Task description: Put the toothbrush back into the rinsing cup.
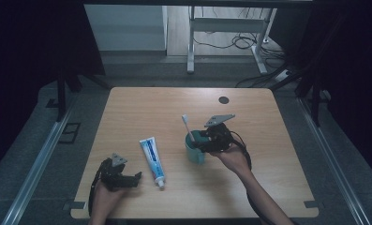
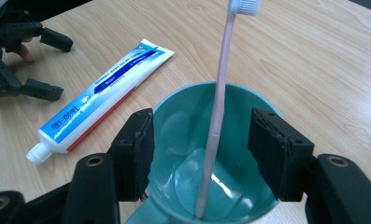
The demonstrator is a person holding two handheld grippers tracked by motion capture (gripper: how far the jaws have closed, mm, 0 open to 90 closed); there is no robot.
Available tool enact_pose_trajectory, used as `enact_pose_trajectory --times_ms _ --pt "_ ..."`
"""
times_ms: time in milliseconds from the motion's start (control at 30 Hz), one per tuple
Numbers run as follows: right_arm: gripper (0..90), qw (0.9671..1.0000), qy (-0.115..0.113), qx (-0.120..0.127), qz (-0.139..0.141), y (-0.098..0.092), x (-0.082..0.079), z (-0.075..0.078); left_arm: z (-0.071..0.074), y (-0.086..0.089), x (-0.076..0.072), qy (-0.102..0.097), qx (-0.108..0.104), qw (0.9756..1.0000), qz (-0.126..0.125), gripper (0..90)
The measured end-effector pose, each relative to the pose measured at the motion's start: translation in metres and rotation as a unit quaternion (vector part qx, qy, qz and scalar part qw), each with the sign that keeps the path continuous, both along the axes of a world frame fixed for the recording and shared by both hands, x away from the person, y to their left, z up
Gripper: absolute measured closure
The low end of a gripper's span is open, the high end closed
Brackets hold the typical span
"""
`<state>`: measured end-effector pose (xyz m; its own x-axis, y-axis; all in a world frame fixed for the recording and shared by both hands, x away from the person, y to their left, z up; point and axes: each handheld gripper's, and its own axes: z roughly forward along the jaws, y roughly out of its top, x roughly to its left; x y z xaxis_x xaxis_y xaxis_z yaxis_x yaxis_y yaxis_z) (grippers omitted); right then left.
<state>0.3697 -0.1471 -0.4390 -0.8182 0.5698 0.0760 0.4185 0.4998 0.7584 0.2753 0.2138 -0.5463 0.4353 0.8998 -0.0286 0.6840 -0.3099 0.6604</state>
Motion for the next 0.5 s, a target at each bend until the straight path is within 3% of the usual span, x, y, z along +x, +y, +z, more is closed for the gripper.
enact_pose_trajectory --times_ms 500 --pt "36.3 0.9999 -0.008 0.008 0.004 -0.02 -0.013 0.004 0.0 0.0 0.0 -0.001 -0.002 1.0 0.002 0.0"
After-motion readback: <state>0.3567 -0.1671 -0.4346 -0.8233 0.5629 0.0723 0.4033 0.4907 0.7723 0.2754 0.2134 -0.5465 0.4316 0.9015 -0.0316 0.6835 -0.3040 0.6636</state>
